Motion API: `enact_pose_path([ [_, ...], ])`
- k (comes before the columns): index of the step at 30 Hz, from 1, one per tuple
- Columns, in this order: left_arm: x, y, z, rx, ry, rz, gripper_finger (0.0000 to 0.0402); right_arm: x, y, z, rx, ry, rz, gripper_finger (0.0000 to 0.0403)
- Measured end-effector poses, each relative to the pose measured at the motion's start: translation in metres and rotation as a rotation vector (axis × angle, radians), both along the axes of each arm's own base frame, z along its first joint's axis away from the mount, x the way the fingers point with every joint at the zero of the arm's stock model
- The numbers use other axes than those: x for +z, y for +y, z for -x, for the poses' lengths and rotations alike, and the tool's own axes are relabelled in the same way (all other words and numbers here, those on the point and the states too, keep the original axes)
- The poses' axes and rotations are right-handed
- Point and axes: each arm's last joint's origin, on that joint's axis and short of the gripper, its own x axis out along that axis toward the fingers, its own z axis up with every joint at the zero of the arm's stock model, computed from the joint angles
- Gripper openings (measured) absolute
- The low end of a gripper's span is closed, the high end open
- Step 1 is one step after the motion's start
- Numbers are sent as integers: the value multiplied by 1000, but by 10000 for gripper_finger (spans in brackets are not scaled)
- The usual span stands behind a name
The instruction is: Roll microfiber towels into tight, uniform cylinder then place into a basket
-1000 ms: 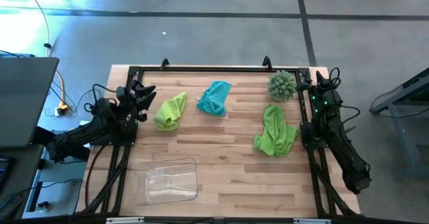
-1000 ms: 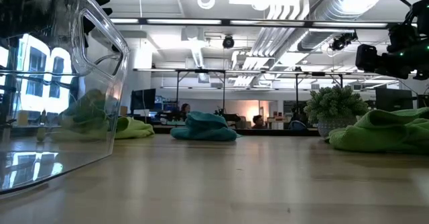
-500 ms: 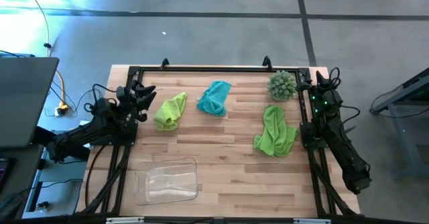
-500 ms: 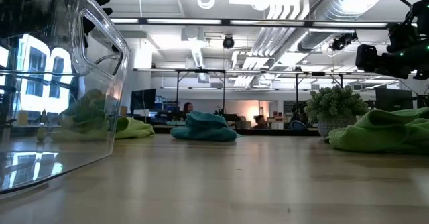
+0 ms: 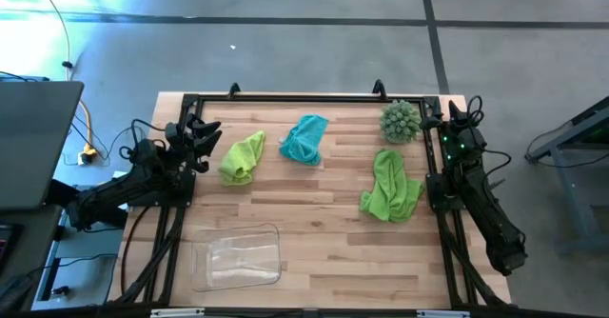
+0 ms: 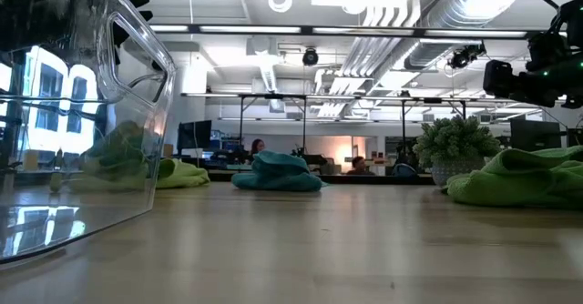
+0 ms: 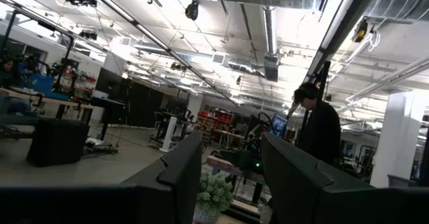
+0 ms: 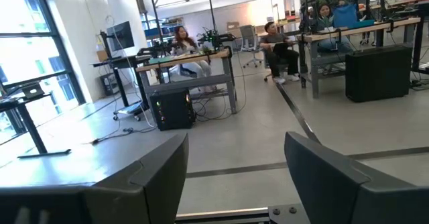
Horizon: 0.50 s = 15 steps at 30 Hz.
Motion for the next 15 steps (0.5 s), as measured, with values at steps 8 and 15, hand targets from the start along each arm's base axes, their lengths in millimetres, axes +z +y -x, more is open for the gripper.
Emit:
enact_pose_path([
  [8, 0, 0, 0, 0, 0, 0, 144, 0, 0, 0, 0, 0, -1, 241],
  [15, 0, 0, 0, 0, 0, 0, 144, 3, 0, 0, 0, -11, 26, 241],
])
